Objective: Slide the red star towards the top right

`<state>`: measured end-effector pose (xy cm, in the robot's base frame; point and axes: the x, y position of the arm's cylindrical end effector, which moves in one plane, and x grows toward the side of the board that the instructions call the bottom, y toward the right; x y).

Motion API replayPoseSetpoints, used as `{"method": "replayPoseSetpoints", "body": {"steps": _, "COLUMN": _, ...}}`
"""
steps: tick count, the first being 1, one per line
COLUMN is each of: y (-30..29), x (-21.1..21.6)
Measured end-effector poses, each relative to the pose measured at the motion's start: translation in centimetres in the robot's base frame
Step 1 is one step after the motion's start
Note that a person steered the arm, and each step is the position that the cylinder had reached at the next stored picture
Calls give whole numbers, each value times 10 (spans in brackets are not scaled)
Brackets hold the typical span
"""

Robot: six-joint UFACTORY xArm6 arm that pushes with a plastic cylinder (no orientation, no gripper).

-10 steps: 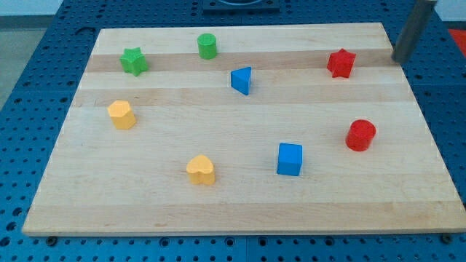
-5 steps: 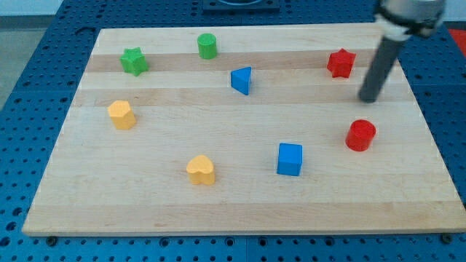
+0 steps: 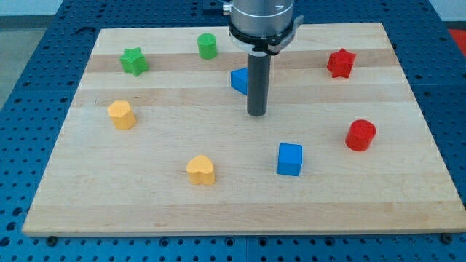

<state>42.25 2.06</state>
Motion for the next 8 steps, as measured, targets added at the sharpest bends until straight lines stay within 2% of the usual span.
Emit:
{"method": "replayPoseSetpoints", "body": {"steps": 1, "y": -1, "x": 0}}
{"method": "replayPoseSetpoints", "body": {"steps": 3, "y": -64, "x": 0}}
{"method": "replayPoseSetpoints", "body": {"steps": 6, "y": 150, "x": -7}}
{"method": "replayPoseSetpoints", "body": {"steps": 8, "y": 180, "x": -41}}
